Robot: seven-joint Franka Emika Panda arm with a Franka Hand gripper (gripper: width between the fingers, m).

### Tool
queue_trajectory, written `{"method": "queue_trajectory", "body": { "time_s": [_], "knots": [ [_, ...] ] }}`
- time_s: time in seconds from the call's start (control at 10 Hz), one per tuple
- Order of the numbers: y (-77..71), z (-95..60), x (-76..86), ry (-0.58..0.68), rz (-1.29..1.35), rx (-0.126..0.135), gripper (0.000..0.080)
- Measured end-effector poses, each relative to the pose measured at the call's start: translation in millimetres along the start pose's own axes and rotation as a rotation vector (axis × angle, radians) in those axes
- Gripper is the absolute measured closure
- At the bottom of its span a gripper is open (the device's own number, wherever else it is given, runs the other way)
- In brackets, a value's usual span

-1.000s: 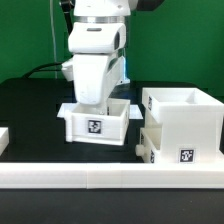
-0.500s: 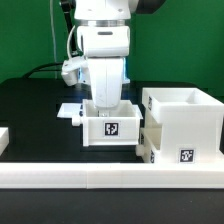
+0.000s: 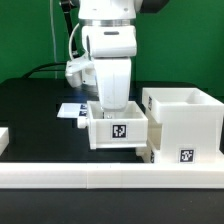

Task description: Assemble drawer

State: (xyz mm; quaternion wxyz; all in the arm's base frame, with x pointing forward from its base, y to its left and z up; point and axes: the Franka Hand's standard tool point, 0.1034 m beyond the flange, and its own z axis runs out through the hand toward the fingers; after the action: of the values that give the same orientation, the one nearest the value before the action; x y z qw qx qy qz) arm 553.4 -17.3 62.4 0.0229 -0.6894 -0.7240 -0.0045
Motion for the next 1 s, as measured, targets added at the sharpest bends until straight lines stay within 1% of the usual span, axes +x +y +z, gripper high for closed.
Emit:
{"method": "queue_trajectory", "body": {
  "time_s": [0.3,0.6,1.0],
  "knots": [
    [-0.5,0.3,-0.6,0.000,0.002,0.001,0.0760],
    [1.3,0.0,11.2,0.005,-0.004,0.000,0.0760],
    [-0.5,4.7,13.5,0.009,-0.006,0.008,0.0760]
  ]
}}
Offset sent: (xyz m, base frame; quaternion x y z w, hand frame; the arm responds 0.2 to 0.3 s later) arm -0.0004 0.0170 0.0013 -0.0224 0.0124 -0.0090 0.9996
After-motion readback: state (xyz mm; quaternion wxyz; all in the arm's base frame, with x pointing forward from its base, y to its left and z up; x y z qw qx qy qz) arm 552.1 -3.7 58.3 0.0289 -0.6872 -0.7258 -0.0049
